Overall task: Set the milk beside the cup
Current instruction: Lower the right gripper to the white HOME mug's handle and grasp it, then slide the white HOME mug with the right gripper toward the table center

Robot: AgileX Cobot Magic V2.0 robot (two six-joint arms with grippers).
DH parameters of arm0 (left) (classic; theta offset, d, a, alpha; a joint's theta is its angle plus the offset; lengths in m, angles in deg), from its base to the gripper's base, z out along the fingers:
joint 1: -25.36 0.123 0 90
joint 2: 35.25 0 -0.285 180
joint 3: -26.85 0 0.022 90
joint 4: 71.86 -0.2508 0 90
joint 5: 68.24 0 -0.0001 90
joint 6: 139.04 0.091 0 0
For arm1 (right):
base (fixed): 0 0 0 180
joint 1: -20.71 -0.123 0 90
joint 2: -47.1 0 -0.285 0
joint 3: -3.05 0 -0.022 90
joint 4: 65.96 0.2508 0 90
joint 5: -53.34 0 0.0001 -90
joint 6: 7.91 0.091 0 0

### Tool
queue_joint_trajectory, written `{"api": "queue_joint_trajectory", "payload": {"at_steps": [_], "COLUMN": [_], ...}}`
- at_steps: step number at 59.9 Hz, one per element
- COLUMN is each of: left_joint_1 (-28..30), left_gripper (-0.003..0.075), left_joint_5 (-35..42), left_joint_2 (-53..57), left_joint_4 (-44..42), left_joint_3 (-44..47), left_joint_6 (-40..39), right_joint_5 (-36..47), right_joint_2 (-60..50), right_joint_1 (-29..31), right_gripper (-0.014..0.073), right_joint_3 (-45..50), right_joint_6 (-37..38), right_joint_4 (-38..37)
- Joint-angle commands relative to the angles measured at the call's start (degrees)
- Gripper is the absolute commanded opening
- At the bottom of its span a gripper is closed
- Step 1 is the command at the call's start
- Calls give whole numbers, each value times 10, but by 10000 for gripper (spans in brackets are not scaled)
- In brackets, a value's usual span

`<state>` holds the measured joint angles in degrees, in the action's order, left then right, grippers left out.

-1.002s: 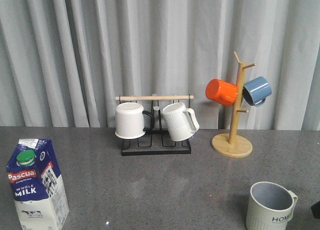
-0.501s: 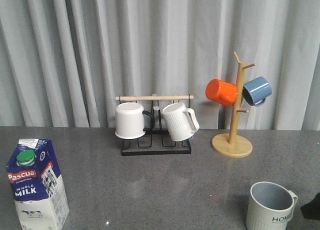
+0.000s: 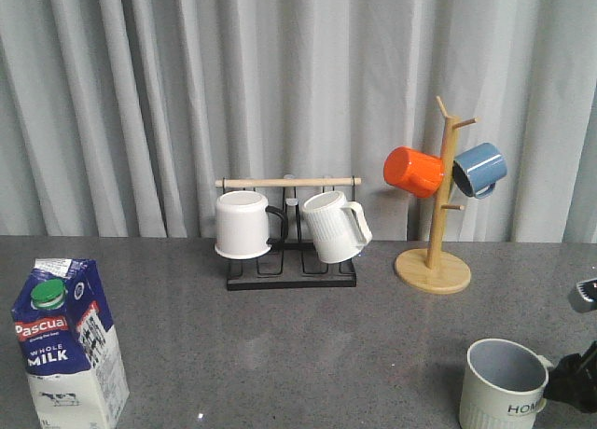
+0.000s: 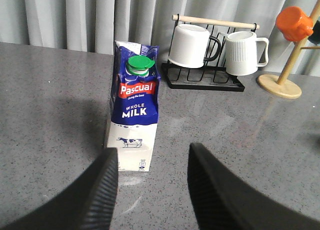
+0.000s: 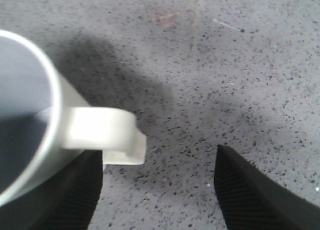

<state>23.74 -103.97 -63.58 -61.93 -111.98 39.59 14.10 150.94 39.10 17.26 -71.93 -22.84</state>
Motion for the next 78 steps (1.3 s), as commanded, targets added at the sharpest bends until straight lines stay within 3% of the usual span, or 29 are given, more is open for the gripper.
{"api": "queue_joint_trajectory", "payload": {"at_steps": [1,9,20,27,38,50,64,78], "left_joint_1": [-2,-2,-2,-2,-2,-2,-2,-2], "left_gripper": [328,328,328,328,328,328,328,328], "left_joint_5": [36,36,36,36,36,34,34,34], "left_joint_2": [-9,-9,-9,-9,-9,-9,-9,-9], "left_joint_4": [5,5,5,5,5,5,5,5], "left_joint_3": [-19,-19,-19,-19,-19,-19,-19,-19], "left_joint_6": [1,1,1,1,1,1,1,1], "right_joint_5": [23,25,17,16,2,-1,-66,24], "right_joint_2": [0,29,49,50,50,50,29,-34], "right_joint_1": [0,0,-2,-11,-21,-20,-29,-138], "right_gripper": [465,465,429,299,-15,-9,-4,-4], "right_joint_3": [-17,-17,-17,-17,-17,-17,-17,-26], "right_joint_6": [-26,-88,-209,-258,-281,-278,-261,-183], "right_joint_4": [23,86,240,275,287,294,341,343]}}
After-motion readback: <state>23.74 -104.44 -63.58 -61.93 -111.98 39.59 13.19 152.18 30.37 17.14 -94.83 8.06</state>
